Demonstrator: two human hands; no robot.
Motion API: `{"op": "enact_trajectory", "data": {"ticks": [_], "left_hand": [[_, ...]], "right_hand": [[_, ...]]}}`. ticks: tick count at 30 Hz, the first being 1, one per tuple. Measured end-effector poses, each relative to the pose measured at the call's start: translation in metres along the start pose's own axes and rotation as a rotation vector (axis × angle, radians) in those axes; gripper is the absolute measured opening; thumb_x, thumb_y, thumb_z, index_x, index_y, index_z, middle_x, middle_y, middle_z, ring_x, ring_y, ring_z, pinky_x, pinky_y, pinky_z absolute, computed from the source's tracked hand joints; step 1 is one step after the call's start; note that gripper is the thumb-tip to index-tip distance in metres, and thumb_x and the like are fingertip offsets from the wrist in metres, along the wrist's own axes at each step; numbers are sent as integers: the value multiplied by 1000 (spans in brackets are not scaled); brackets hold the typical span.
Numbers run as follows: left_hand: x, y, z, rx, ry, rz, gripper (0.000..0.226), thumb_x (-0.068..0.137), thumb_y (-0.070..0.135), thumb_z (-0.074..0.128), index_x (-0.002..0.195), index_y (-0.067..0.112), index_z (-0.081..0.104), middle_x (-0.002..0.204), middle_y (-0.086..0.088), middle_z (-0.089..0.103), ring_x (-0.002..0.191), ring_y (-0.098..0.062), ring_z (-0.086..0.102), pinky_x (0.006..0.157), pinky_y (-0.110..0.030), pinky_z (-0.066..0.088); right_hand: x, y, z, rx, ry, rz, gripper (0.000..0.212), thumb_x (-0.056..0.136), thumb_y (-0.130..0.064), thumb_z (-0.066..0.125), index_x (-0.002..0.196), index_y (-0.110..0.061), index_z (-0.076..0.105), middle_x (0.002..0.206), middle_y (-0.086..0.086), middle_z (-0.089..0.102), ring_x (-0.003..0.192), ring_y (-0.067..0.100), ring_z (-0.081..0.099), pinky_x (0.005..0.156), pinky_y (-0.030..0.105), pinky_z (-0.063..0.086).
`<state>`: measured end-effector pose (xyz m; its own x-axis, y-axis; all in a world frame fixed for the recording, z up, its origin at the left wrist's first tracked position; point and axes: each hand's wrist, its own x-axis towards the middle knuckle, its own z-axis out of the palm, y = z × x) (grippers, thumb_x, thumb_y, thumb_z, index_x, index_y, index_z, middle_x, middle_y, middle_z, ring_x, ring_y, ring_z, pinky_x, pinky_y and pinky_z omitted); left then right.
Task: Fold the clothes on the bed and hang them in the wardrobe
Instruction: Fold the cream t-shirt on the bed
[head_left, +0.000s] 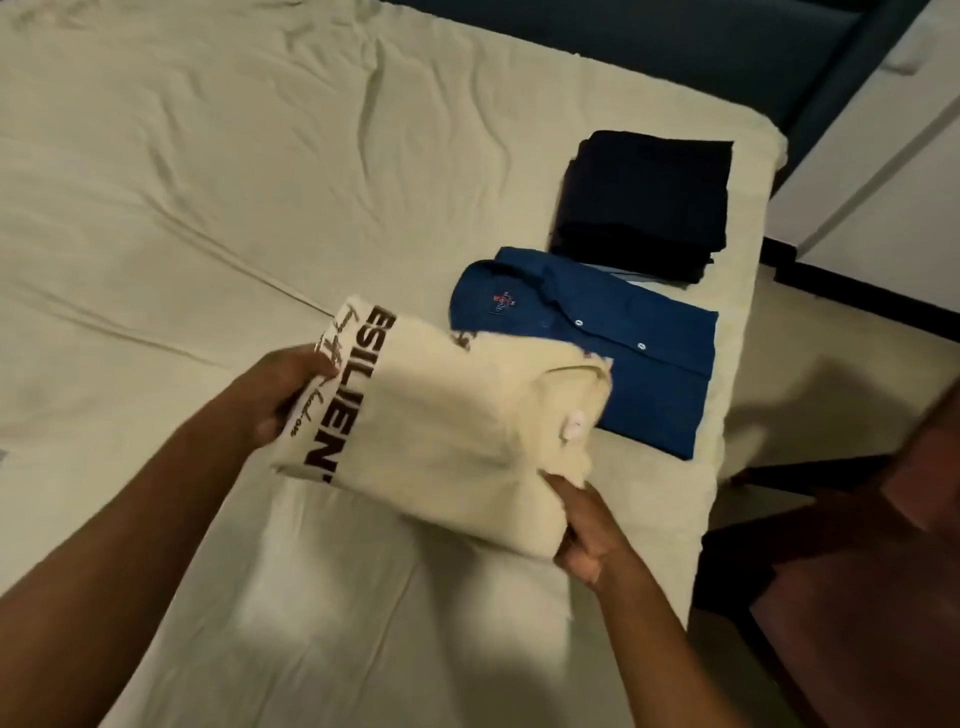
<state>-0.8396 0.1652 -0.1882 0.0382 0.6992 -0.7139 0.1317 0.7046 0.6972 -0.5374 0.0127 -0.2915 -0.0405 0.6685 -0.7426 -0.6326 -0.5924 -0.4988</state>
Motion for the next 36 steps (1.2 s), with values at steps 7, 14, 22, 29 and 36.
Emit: {"op": "enact_trajectory", "data": {"ticks": [7, 14, 22, 29, 36], "left_hand": [[48, -64, 0, 219, 218, -36, 34, 90, 33, 67, 105, 3, 67, 88, -15, 72, 76, -30, 67, 73, -36, 53], [49, -72, -7, 331, 269, 234, 18, 90, 31, 73, 93, 14, 67, 85, -11, 74, 79, -31, 72, 76, -46, 59], [41, -111, -12, 338, 277, 226, 39, 76, 53, 69, 93, 17, 65, 84, -9, 72, 80, -32, 69, 71, -45, 58], [41, -103, -9, 203, 216, 197, 14, 94, 23, 68, 98, 10, 66, 91, -17, 73, 75, -30, 71, 63, -35, 57], [-50, -146, 19, -184, 160, 74, 16, 96, 9, 56, 105, 3, 68, 99, -22, 74, 77, -28, 72, 63, -36, 60]], "right_hand": [[7, -7, -4, -197, 61, 128, 31, 90, -21, 67, 119, -10, 68, 109, 13, 74, 95, 25, 72, 91, 38, 55], [17, -16, 3, -362, 162, -94, 29, 93, -22, 67, 121, -12, 67, 103, 9, 76, 98, 27, 72, 85, 40, 58], [0, -3, -25, -434, 156, -40, 23, 96, -19, 64, 118, -13, 67, 104, 10, 76, 98, 28, 72, 91, 49, 56], [2, -13, -18, -654, 177, -156, 17, 99, -21, 59, 114, -23, 67, 105, 1, 75, 96, 19, 71, 89, 41, 57], [-2, -107, -1, -1144, 80, -387, 8, 96, -25, 65, 91, -30, 69, 87, -9, 73, 81, 12, 66, 78, 34, 52]]}}
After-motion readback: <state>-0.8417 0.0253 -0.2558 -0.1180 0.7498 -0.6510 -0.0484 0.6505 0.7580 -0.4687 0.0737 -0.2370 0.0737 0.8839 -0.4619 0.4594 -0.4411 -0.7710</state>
